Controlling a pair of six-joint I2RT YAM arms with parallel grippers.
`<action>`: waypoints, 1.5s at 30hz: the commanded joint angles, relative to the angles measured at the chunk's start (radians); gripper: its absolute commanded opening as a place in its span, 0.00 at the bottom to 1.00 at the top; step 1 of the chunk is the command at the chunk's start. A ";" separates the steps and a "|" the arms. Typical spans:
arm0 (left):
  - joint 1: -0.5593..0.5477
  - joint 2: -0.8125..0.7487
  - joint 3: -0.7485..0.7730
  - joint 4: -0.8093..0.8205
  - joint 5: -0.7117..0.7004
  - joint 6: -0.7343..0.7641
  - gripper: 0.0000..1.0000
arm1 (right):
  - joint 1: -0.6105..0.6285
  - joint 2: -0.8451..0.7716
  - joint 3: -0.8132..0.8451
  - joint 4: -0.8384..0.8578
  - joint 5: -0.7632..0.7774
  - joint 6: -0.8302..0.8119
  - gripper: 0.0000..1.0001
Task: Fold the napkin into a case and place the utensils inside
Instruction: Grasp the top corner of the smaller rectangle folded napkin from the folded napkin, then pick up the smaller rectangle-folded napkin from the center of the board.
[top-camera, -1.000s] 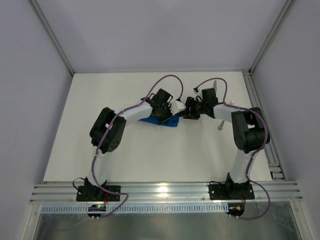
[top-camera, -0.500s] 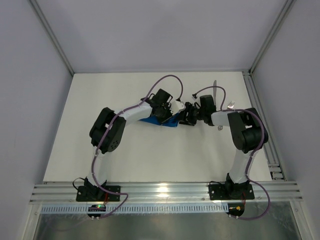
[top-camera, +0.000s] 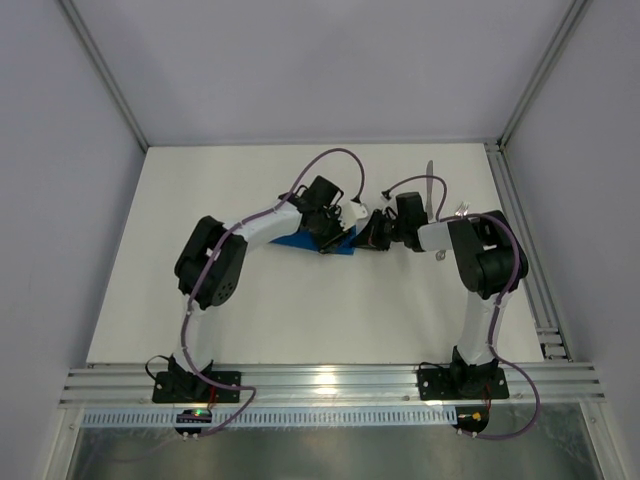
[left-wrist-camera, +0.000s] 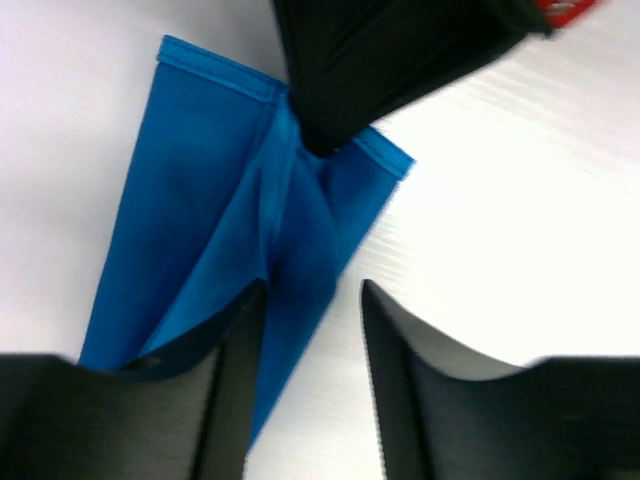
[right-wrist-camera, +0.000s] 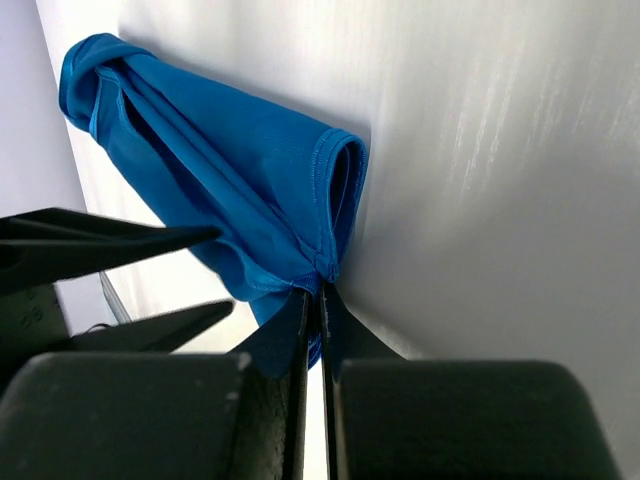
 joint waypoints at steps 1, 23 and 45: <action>0.021 -0.138 0.060 -0.113 0.110 0.022 0.48 | 0.010 0.022 0.046 -0.037 0.011 -0.071 0.04; 0.187 0.058 0.263 -0.452 0.176 0.447 0.89 | 0.010 0.034 0.152 -0.243 -0.118 -0.334 0.04; 0.173 0.170 0.276 -0.441 0.068 0.381 0.30 | 0.010 0.026 0.154 -0.238 -0.141 -0.349 0.04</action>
